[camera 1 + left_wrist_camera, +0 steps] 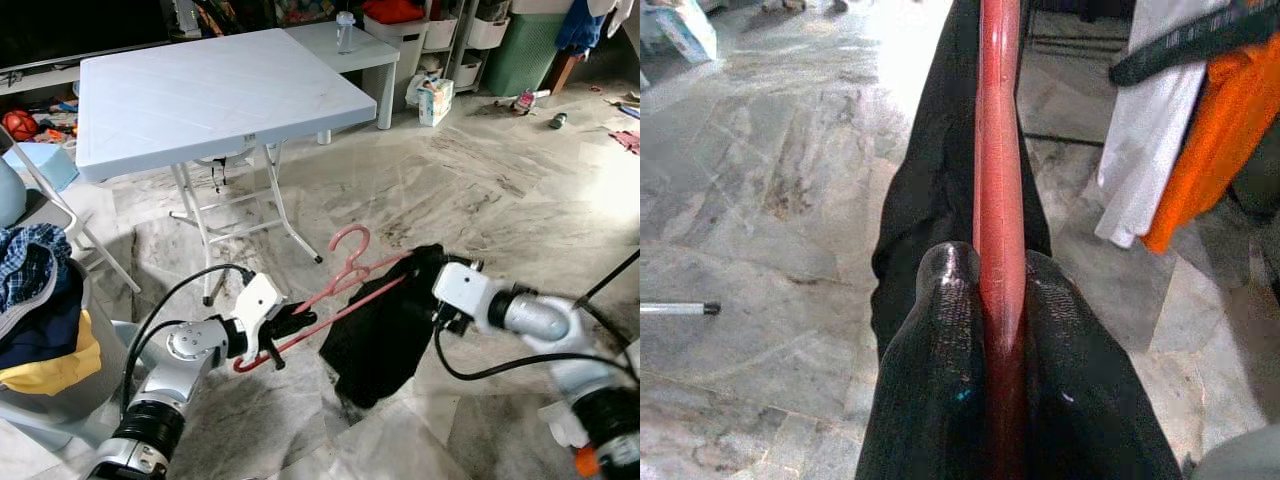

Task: Hang hanger

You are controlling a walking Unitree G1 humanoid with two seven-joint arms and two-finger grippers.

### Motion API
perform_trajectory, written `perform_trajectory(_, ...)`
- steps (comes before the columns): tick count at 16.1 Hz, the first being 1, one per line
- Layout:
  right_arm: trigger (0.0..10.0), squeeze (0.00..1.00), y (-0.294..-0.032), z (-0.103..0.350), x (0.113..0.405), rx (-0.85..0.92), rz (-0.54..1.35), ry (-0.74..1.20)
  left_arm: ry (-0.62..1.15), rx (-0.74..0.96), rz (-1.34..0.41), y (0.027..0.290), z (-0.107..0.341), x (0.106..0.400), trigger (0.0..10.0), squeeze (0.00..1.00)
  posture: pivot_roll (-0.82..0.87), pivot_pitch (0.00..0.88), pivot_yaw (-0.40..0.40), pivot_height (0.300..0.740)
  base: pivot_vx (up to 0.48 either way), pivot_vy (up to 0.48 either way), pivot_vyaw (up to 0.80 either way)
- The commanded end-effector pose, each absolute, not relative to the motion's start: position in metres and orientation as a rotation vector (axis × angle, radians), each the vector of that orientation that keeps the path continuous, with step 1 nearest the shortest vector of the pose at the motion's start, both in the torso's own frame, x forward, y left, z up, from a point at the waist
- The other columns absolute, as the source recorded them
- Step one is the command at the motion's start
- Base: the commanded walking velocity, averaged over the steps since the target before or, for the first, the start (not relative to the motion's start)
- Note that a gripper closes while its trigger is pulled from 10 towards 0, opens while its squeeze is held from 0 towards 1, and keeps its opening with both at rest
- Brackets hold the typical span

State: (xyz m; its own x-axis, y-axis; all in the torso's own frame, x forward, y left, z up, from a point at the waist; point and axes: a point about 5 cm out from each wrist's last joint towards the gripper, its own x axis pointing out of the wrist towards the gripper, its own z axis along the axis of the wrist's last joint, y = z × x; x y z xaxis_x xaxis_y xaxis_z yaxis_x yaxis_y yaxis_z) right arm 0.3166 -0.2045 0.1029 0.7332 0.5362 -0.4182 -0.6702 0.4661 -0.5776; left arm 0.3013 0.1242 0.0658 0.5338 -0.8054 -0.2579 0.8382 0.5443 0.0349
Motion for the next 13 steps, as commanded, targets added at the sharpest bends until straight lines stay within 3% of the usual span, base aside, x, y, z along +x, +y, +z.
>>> perform_trajectory(1, 10.0, 0.49, -0.208, 0.099, 0.315, -0.781, 0.705, 0.203, 0.115, 0.167, -0.961, 0.124, 0.086, 0.311, 0.0, 0.0, -0.1, 0.007, 0.016, 0.74, 0.0, 0.0, 0.0)
perform_trajectory(2, 10.0, 0.37, -0.207, 0.095, 0.314, -0.77, 0.7, 0.215, 0.107, 0.168, -0.955, 0.123, 0.087, 0.312, 0.0, 0.0, -0.1, 0.007, 0.016, 0.74, 0.0, 0.0, 0.0)
perform_trajectory(3, 10.0, 0.05, -0.206, 0.092, 0.313, -0.747, 0.681, 0.22, 0.095, 0.162, -0.945, 0.123, 0.088, 0.312, 0.0, 0.0, -0.1, 0.007, 0.016, 0.74, 0.0, 0.0, 0.0)
perform_trajectory(8, 10.0, 0.01, -0.219, 0.083, 0.322, -0.576, 0.364, 0.283, 0.003, 0.126, -0.89, 0.117, 0.101, 0.316, 0.0, 0.0, -0.1, 0.003, 0.015, 0.74, 0.0, 0.0, 0.0)
perform_trajectory(13, 10.0, 0.0, -0.208, 0.079, 0.334, -0.387, 0.212, 0.295, -0.06, 0.123, -1.027, 0.105, 0.122, 0.304, 0.0, 0.0, -0.09, 0.003, 0.01, 0.74, 0.0, 0.0, 0.0)
